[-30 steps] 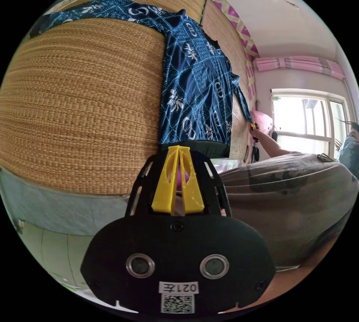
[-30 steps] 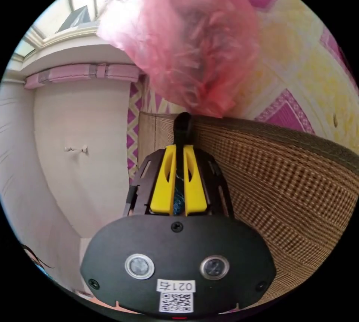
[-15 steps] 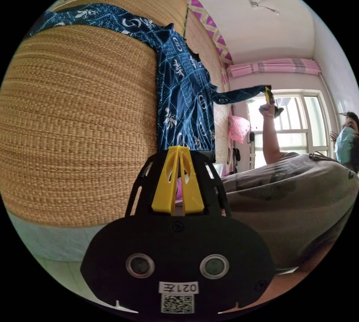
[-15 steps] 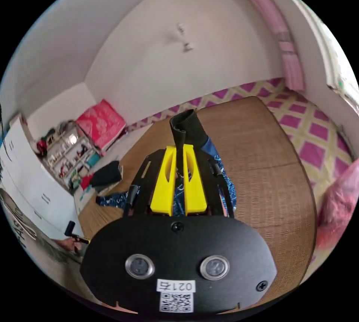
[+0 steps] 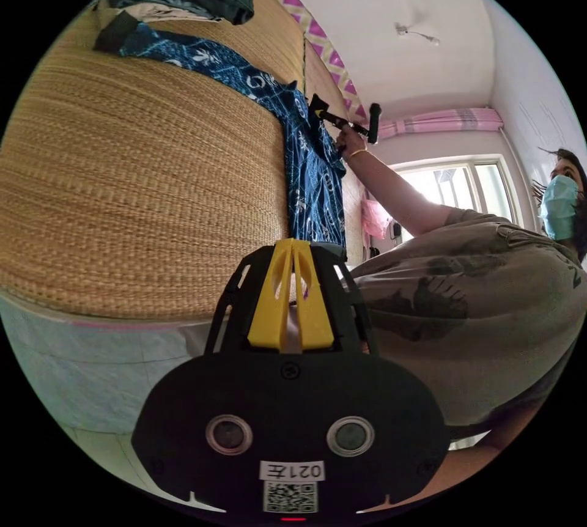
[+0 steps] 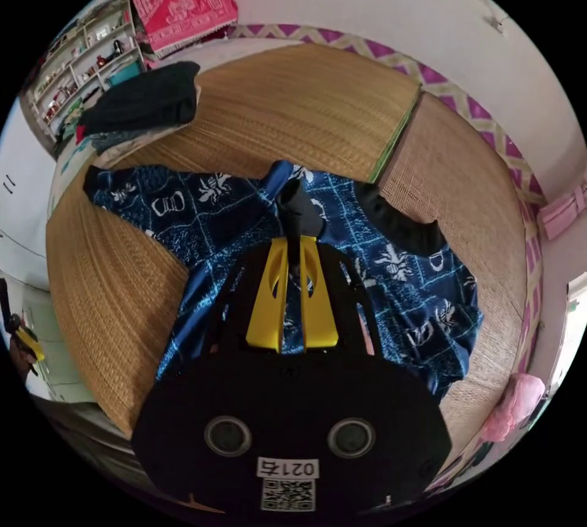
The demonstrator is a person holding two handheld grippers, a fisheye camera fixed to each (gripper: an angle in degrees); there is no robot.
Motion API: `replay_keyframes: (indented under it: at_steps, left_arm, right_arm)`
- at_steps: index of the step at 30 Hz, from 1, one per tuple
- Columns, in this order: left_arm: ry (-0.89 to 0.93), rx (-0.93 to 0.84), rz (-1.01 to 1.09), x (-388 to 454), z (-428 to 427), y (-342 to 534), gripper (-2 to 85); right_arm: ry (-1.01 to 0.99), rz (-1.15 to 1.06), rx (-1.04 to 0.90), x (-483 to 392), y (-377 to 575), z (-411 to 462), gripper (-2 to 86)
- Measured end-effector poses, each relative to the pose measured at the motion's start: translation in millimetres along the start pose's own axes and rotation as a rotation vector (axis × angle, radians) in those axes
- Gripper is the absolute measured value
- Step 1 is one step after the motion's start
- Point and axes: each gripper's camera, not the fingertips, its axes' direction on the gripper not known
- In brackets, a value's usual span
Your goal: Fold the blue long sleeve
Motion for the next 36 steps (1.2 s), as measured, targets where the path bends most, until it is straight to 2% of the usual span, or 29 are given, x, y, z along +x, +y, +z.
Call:
replay_keyframes:
  at_steps: [4,7,10,14,16,19,21,23,26,34,36]
  left_arm:
    - [-0.009,0.038,-0.029,-31,-34,7,-1.0]
    - [-0.001,0.061,-0.034,-52,-48,0,-0.9]
    - [0.021,0.107,-0.031,-71,-56,-20,-0.9]
    - [0.044,0.162,-0.028,-98,-58,-62,-0.8]
    - [0.017,0.206,-0.022,-105,-62,-79,-0.6]
    - [-0.082,0.365,-0.098,-127,-78,-94,0.4]
    - [-0.107,0.480,-0.195,-148,-88,-96,3.8]
    - [-0.115,0.640,-0.340,-178,-101,-90,11.2]
    - [-0.086,0.772,-0.441,-212,-111,-83,15.7]
    - [-0.016,0.822,-0.438,-245,-115,-109,12.6]
    - [0.052,0.815,-0.442,-249,-111,-116,10.2]
  right_arm:
    - [-0.012,0.059,-0.099,-7,-19,24,4.2]
    - [-0.151,0.074,-0.141,-2,-28,28,7.4]
    - [-0.184,0.057,-0.080,-2,-33,10,6.8]
    - [-0.250,-0.022,-0.251,-2,-43,30,3.2]
    - [-0.249,0.008,-0.154,8,-43,14,1.4]
    - [-0.417,0.125,-0.036,37,-32,-15,0.9]
    - [-0.516,0.161,-0.016,55,-13,-32,2.4]
    - [-0.538,0.166,-0.026,64,7,-45,3.6]
    - [-0.546,0.182,-0.050,79,45,-64,5.3]
    - [-0.528,0.399,-0.110,109,153,-86,8.1]
    - [-0.527,0.471,-0.117,114,180,-86,8.6]
